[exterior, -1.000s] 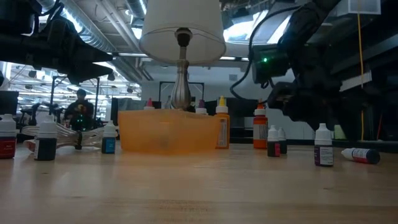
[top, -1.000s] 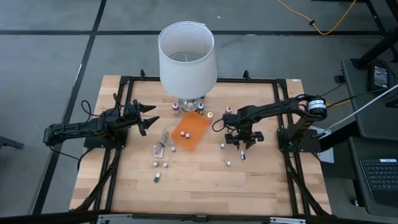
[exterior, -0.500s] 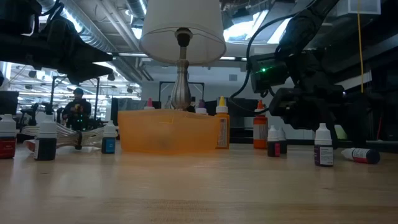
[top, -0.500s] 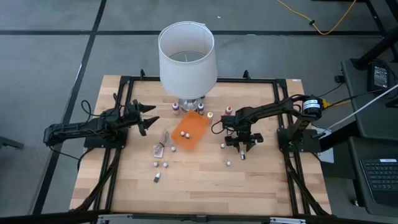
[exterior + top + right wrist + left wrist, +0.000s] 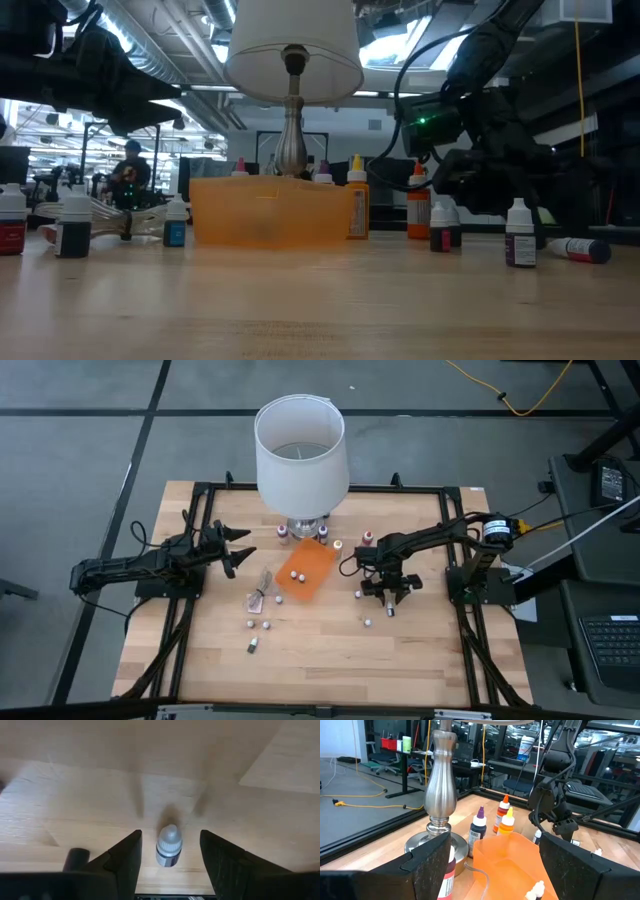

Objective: Pick & Place food coloring
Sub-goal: Put the small red food coloring bottle into the orange bin

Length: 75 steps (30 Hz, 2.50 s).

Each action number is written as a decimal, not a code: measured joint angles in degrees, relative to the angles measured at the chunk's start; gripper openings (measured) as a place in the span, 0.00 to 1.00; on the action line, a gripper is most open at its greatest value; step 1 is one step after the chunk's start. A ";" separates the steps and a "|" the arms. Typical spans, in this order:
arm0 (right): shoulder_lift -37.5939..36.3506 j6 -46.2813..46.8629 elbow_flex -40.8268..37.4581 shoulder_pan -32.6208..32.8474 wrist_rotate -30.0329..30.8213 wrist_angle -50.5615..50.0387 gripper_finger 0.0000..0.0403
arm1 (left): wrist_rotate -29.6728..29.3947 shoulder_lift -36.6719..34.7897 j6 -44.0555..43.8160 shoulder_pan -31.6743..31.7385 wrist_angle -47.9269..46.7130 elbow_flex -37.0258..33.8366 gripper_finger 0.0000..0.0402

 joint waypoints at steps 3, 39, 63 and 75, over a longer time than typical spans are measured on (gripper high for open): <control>0.00 -0.01 0.00 0.00 0.29 0.17 0.50 | 0.00 0.02 0.00 -0.01 -0.02 0.00 0.73; 1.14 -0.30 0.00 0.81 -1.06 0.98 0.19 | 0.00 0.01 0.01 0.00 0.00 0.00 0.73; -4.09 -15.92 11.54 4.97 19.36 -12.40 0.14 | 0.00 0.00 0.00 -0.01 0.00 0.00 0.73; -3.86 -27.52 24.04 7.10 28.47 -12.46 0.14 | 0.00 0.00 0.01 0.00 0.00 0.00 0.73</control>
